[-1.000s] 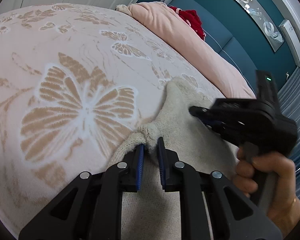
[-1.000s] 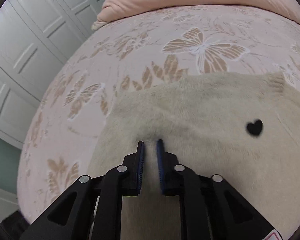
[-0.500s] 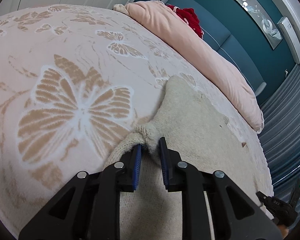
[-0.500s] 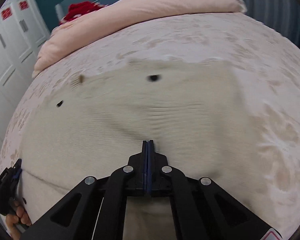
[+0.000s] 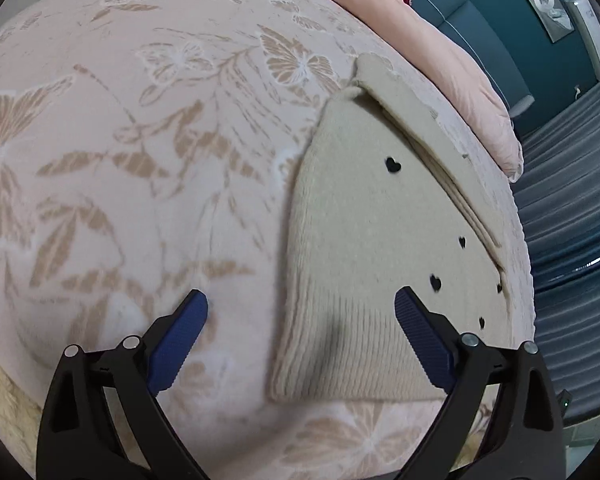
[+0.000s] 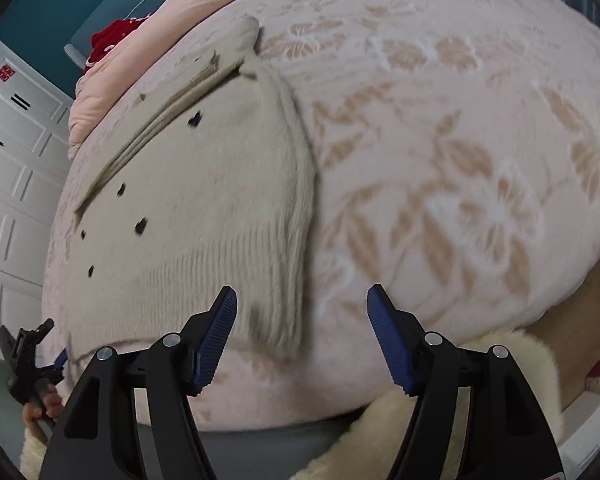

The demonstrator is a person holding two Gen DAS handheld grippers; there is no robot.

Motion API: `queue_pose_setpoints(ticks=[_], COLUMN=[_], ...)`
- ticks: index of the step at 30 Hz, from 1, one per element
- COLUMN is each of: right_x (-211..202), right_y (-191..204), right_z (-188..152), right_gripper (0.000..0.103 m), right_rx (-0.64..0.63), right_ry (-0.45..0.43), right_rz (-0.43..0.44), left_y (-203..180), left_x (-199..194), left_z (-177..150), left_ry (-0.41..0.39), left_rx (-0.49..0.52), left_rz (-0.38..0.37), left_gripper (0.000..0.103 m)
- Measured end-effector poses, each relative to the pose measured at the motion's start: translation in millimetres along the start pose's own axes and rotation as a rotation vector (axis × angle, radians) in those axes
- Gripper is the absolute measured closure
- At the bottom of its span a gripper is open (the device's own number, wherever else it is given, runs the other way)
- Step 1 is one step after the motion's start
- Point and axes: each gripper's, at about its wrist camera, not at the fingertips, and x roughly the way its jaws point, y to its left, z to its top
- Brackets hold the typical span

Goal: Fold small clothes

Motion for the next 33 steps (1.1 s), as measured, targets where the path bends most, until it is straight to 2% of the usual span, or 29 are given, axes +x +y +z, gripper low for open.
queue_pose_setpoints(ticks=[2, 5, 7, 8, 9, 10, 11, 14, 19, 23, 26, 31, 33], right_x=[6, 19, 24, 25, 25, 24, 24, 6, -57, -91, -111, -143, -161], right_y=[10, 32, 41, 45, 47, 48, 49, 49, 74, 80, 78, 69, 68], right_z=[-5, 2, 9, 12, 15, 19, 24, 32, 32, 25, 11, -39, -66], right_gripper=[0.027, 0.025, 0.025, 0.028, 0.035, 0.064, 0.09, 0.092, 0.093, 0.093, 0.093, 0.093, 0.093], right_rx=[0.001, -0.02, -0.013, -0.006, -0.001, -0.003, 0.0, 0.024, -0.103, -0.161, -0.209, -0.379, -0.448], right_ry=[-0.009, -0.02, -0.043, -0.058, -0.077, -0.086, -0.072, -0.09, -0.132, -0.102, -0.042, 0.13, 0.182], right_rz=[0.022, 0.056, 0.053, 0.052, 0.063, 0.082, 0.098, 0.168, 0.222, 0.249, 0.236, 0.176, 0.185], left_y=[-7, -24, -35, -39, -43, -43, -42, -40, -59, -63, -63, -66, -69], left_x=[5, 16, 23, 26, 31, 34, 36, 21, -37, -84, -115, -164, -189], left_z=[-8, -6, 0, 4, 7, 10, 14, 18, 14, 7, -5, -56, -78], left_ry=[0.013, 0.003, 0.014, 0.022, 0.046, 0.07, 0.086, 0.071, -0.001, -0.043, -0.049, 0.038, 0.064], left_rx=[0.009, 0.038, 0.049, 0.063, 0.078, 0.081, 0.068, 0.013, 0.071, 0.094, 0.125, 0.267, 0.323], left_rz=[-0.014, 0.016, 0.025, 0.029, 0.05, 0.078, 0.083, 0.066, 0.013, -0.005, -0.007, 0.007, 0.009], left_gripper=[0.005, 0.005, 0.016, 0.038, 0.068, 0.085, 0.092, 0.094, 0.096, 0.097, 0.097, 0.097, 0.097])
